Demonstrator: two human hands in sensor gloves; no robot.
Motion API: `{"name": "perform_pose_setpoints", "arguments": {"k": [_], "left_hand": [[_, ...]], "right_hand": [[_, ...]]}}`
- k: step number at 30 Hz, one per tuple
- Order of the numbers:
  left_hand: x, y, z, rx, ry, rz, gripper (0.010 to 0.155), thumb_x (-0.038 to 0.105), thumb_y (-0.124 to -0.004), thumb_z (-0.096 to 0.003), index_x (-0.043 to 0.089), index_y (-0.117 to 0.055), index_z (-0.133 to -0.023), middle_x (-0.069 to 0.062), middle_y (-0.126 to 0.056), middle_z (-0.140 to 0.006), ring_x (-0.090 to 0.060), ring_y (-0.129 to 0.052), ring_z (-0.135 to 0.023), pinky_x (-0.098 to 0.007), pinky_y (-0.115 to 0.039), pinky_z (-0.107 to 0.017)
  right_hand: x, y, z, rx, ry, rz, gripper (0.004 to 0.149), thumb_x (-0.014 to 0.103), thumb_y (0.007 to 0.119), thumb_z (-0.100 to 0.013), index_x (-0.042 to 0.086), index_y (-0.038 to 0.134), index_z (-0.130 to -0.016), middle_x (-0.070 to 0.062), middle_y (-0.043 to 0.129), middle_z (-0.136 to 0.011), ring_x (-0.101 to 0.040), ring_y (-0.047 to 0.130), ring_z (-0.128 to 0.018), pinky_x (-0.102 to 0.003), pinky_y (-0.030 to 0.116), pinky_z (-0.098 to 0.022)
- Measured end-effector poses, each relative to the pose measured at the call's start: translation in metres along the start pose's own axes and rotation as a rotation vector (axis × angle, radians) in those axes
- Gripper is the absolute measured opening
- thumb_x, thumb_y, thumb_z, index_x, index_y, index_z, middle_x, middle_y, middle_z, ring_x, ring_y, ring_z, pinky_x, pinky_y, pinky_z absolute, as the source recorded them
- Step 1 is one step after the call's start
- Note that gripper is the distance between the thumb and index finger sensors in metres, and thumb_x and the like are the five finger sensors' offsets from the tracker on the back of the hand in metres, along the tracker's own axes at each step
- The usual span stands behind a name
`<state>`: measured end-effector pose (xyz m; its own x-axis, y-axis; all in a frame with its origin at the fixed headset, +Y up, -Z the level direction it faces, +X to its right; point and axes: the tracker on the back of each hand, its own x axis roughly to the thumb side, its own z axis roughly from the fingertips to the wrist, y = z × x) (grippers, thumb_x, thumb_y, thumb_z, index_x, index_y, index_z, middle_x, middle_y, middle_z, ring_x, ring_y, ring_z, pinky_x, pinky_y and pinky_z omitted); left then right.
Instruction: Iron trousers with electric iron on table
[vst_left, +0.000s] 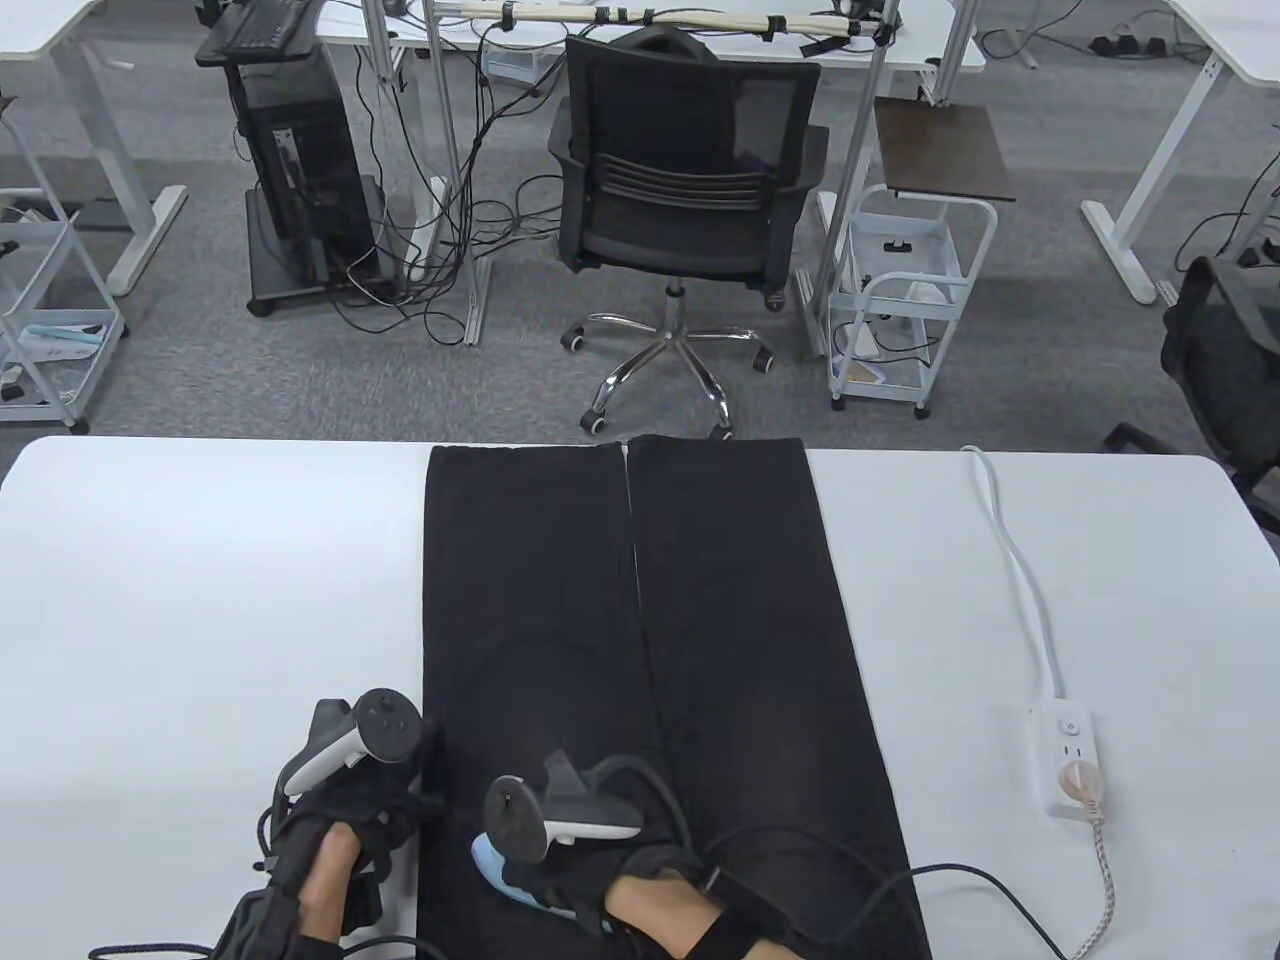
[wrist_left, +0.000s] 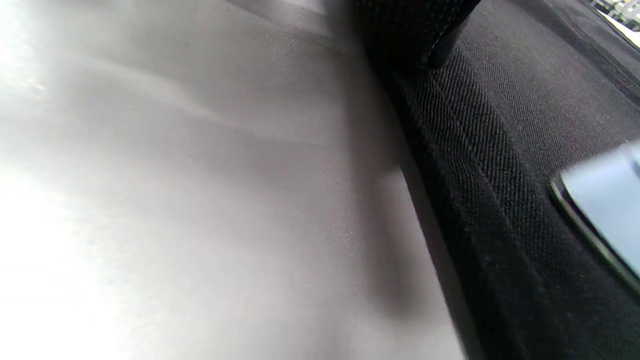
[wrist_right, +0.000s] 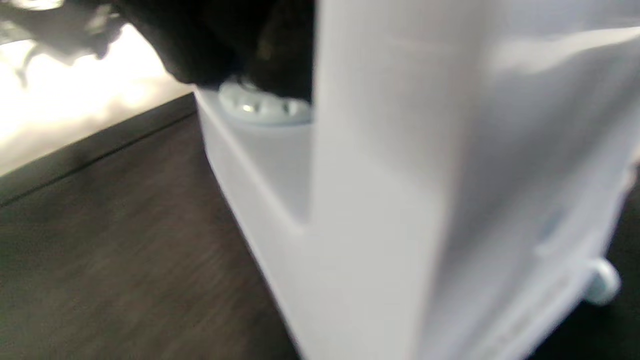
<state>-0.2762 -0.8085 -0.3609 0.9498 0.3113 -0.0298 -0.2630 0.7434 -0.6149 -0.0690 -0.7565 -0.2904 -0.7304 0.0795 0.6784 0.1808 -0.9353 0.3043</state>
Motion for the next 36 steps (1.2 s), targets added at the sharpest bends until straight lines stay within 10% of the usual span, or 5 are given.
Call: {"name": "perform_pose_setpoints", "arguments": {"k": [9, 21, 29, 36], "left_hand": [[0.001, 0.0, 0.001, 0.036, 0.014, -0.033, 0.088, 0.04, -0.075, -0.0547, 0.023, -0.013, -0.116, -0.024, 0.004, -0.115, -0.056, 0.002, -0.102, -0.081, -0.018, -0.065], [0.077, 0.039, 0.029, 0.358, -0.135, -0.14, 0.091, 0.043, -0.08, -0.0533, 0.013, -0.023, -0.117, -0.032, -0.007, -0.115, -0.06, -0.02, -0.104, -0.079, -0.032, -0.067], [0.187, 0.04, -0.031, 0.226, -0.317, -0.219, 0.094, 0.046, -0.08, -0.0523, 0.015, -0.02, -0.117, -0.03, 0.0, -0.115, -0.062, -0.015, -0.104, -0.08, -0.03, -0.067], [0.197, 0.002, -0.101, -0.03, -0.292, -0.299, 0.101, 0.055, -0.084, -0.0485, 0.025, -0.014, -0.117, -0.025, 0.011, -0.114, -0.066, -0.005, -0.102, -0.083, -0.023, -0.065]], "right_hand": [[-0.013, 0.001, 0.023, -0.193, -0.049, -0.082, 0.051, 0.049, 0.078, -0.051, 0.007, 0.071, -0.079, 0.009, 0.09, -0.042, -0.006, 0.096, -0.024, -0.036, 0.091, -0.025], [-0.183, -0.017, 0.156, -0.685, 0.317, -0.292, 0.051, 0.049, 0.078, -0.051, 0.007, 0.07, -0.08, 0.008, 0.091, -0.044, -0.009, 0.099, -0.028, -0.038, 0.091, -0.028], [-0.223, 0.009, 0.176, -0.874, 0.523, -0.416, 0.051, 0.048, 0.078, -0.052, 0.007, 0.07, -0.08, 0.007, 0.092, -0.045, -0.01, 0.1, -0.03, -0.04, 0.092, -0.029], [-0.231, 0.013, 0.176, -0.852, 0.56, -0.386, 0.051, 0.048, 0.078, -0.051, 0.007, 0.07, -0.08, 0.007, 0.092, -0.045, -0.01, 0.1, -0.03, -0.04, 0.092, -0.029]]}}
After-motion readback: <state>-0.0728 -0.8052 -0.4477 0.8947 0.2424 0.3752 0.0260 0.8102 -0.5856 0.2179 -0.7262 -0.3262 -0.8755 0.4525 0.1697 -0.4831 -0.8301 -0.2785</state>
